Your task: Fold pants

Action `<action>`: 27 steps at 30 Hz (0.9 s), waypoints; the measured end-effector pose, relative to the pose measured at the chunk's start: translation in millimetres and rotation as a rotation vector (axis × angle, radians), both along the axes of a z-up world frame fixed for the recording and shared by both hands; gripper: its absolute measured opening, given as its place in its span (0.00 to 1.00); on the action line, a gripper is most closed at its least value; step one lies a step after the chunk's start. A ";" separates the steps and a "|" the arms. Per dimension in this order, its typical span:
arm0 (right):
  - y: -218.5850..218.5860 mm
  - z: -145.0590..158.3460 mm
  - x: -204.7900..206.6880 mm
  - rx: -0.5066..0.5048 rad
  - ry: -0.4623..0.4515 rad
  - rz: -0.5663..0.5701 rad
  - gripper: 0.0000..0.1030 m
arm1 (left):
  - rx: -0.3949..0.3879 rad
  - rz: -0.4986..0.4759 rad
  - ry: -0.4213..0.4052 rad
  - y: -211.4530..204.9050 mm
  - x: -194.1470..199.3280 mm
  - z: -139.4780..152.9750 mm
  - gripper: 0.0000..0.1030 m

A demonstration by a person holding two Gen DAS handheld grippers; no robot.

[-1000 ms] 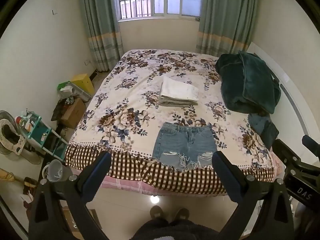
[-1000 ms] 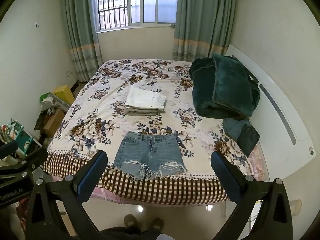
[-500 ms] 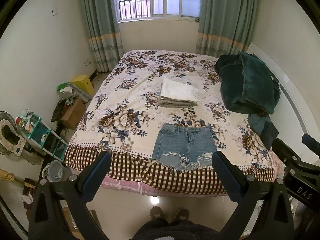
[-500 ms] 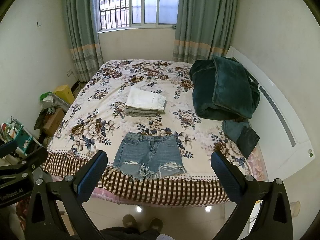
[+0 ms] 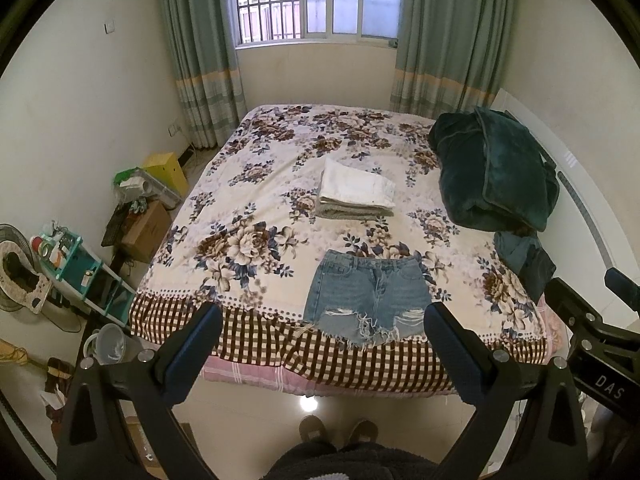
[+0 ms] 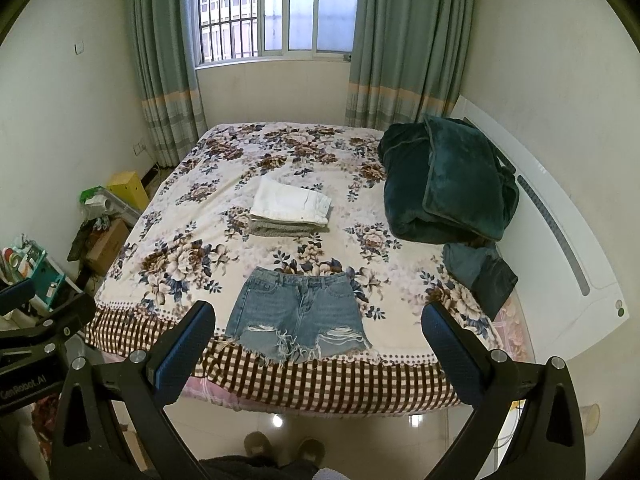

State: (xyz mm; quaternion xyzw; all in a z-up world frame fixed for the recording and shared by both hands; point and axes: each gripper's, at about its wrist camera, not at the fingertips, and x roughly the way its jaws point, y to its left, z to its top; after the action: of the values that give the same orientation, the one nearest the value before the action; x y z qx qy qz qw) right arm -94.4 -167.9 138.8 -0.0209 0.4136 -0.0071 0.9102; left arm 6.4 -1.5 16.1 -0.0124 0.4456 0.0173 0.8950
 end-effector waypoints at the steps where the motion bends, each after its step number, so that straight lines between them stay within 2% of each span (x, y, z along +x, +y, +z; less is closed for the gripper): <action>1: -1.0 -0.6 0.1 0.000 0.000 0.002 1.00 | 0.000 0.000 0.000 0.1 0.9 0.4 1.00; 15: 0.2 9.2 3.0 0.002 -0.009 0.002 1.00 | 0.000 0.000 -0.004 -2.7 1.5 1.9 1.00; 20: 0.3 8.1 0.6 0.003 -0.011 0.005 1.00 | 0.001 -0.002 -0.010 -10.0 14.0 16.6 1.00; 27: 0.7 9.8 0.2 0.001 -0.014 0.003 1.00 | -0.004 -0.003 -0.012 -11.3 16.1 19.6 1.00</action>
State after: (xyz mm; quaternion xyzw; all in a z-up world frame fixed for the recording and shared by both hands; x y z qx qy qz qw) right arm -94.2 -167.2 148.6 -0.0212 0.4072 -0.0055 0.9131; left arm 22.6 -12.8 35.7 -0.0138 0.4402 0.0149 0.8977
